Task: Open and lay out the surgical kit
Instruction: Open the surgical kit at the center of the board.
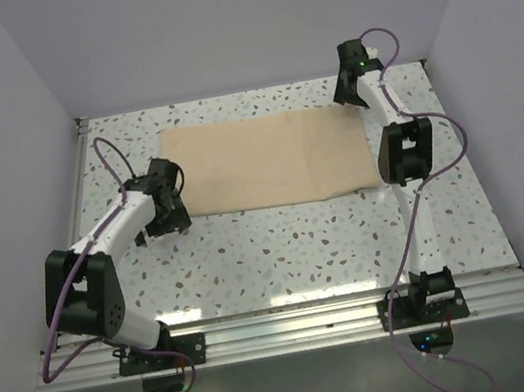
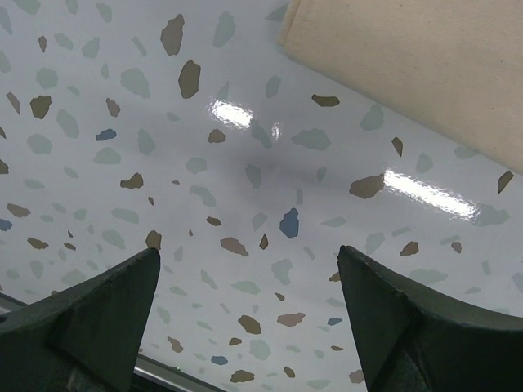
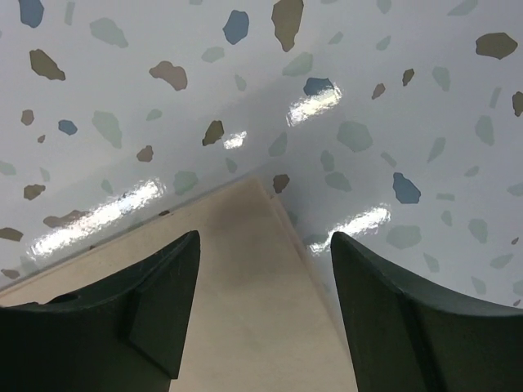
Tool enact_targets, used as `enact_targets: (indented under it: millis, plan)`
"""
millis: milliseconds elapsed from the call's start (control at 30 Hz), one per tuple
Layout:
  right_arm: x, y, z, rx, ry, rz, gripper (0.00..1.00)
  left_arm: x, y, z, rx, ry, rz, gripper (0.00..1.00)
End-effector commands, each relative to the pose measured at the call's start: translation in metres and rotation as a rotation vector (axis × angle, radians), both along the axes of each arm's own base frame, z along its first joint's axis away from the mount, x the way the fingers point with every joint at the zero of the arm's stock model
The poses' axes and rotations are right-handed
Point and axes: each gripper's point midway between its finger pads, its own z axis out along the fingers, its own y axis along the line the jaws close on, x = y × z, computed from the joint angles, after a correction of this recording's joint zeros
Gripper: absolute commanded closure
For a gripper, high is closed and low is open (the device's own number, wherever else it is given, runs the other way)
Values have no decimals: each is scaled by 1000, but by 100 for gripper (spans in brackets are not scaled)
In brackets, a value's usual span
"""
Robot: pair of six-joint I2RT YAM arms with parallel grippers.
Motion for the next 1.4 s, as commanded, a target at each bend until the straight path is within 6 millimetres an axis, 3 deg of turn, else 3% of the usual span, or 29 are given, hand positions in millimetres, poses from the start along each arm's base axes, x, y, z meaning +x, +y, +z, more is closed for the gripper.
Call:
enact_targets:
  millis: [0,200,367,733,1033,1367]
  plan:
    - [20,-13,8,-33,-71,-15,32,6,-5,-4,-24,-29,17,6]
    - [24,-12,-17,-10,-51,-8,40,2,-3,-12,-15,-3,7,6]
    - [25,-10,-23,-3,-56,-7,52,3,-2,-13,-2,4,-5,6]
    - [25,-15,4,-31,-92,-8,68,12,-6,-21,-10,20,-26,6]
    - [24,-10,4,-24,-88,1,89,8,-4,-22,-4,25,-25,7]
    - [23,-3,20,-3,-109,12,100,6,-4,-20,-4,18,-25,7]
